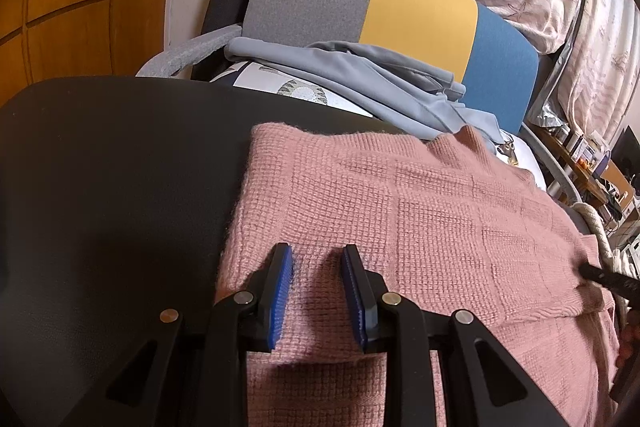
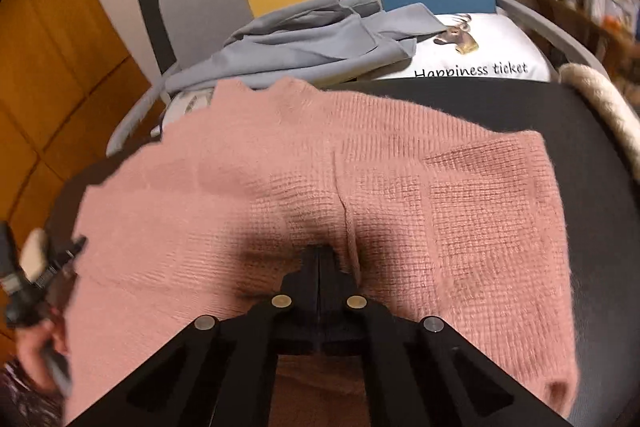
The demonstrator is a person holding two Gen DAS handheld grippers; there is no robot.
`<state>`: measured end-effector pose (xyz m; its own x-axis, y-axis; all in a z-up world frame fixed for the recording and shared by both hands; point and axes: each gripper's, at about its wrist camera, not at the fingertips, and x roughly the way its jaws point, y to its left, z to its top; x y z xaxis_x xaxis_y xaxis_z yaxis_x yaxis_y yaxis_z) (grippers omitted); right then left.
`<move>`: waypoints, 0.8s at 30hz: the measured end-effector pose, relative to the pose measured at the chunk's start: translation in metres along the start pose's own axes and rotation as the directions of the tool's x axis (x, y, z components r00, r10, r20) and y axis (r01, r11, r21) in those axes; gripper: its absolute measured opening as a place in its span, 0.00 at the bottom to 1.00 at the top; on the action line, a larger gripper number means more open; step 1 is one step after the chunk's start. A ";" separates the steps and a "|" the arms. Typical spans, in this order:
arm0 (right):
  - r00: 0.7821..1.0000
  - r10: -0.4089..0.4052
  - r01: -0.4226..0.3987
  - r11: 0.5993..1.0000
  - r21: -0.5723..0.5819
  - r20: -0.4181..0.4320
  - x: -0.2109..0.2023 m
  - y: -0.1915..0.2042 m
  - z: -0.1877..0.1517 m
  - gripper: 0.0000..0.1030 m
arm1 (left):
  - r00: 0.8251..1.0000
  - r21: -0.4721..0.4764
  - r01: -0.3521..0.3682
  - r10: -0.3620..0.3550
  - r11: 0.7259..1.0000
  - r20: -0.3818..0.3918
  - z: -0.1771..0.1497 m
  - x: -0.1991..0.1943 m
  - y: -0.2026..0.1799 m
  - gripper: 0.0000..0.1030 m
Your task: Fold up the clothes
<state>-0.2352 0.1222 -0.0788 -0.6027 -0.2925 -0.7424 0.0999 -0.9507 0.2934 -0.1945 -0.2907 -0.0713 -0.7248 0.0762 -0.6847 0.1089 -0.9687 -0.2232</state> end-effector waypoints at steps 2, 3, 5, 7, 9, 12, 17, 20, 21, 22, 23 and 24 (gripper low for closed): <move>0.999 0.028 -0.027 0.999 -0.026 0.029 -0.013 0.012 -0.003 0.12 | 1.000 -0.003 0.004 -0.004 1.000 0.000 0.000 0.000 0.001 0.26; 0.998 0.044 -0.042 0.998 -0.055 0.034 -0.017 0.019 -0.006 0.12 | 1.000 -0.005 0.006 -0.006 1.000 0.001 0.000 0.000 0.001 0.26; 0.997 0.081 -0.079 0.992 -0.097 0.012 -0.026 0.030 -0.022 0.12 | 1.000 -0.006 0.007 -0.007 1.000 0.001 0.000 0.000 0.001 0.26; 0.999 0.032 -0.037 0.988 -0.149 -0.036 -0.018 0.031 -0.036 0.11 | 1.000 -0.008 0.010 -0.010 1.000 -0.001 0.000 0.000 0.001 0.26; 0.999 0.019 -0.023 0.993 -0.115 -0.034 -0.015 0.016 -0.042 0.11 | 1.000 -0.005 0.009 -0.009 1.000 -0.006 0.000 0.000 0.000 0.26; 0.995 0.096 -0.096 0.995 0.002 0.010 -0.048 -0.003 -0.042 0.22 | 0.999 0.049 -0.011 0.013 0.999 -0.034 0.005 -0.002 -0.010 0.26; 0.998 -0.062 0.059 0.996 0.064 0.033 -0.099 -0.041 -0.057 0.28 | 0.989 0.136 0.150 -0.149 0.979 -0.017 -0.002 -0.035 -0.054 0.26; 0.985 -0.170 0.168 0.985 0.049 0.037 -0.116 -0.062 -0.071 0.29 | 0.957 0.211 0.289 -0.282 0.934 -0.065 -0.018 -0.042 -0.112 0.26; 0.985 -0.166 0.164 0.985 0.052 0.038 -0.120 -0.066 -0.075 0.33 | 0.952 0.248 0.307 -0.295 0.919 -0.086 -0.024 -0.040 -0.131 0.26; 0.986 -0.161 0.159 0.986 0.056 0.039 -0.122 -0.069 -0.078 0.42 | 0.947 0.289 0.321 -0.303 0.902 -0.107 -0.030 -0.037 -0.150 0.26; 0.987 -0.154 0.151 0.986 0.066 0.044 -0.122 -0.071 -0.078 0.43 | 0.942 0.340 0.335 -0.309 0.878 -0.131 -0.038 -0.034 -0.175 0.26; 0.988 -0.148 0.144 0.987 0.076 0.049 -0.122 -0.073 -0.078 0.43 | 0.939 0.382 0.343 -0.312 0.858 -0.143 -0.045 -0.032 -0.195 0.26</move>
<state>-0.1078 0.2197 -0.0567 -0.6489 -0.1432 -0.7473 -0.0487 -0.9723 0.2286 -0.1620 -0.0937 -0.0372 -0.6175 0.4078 -0.6726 -0.4149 -0.8953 -0.1619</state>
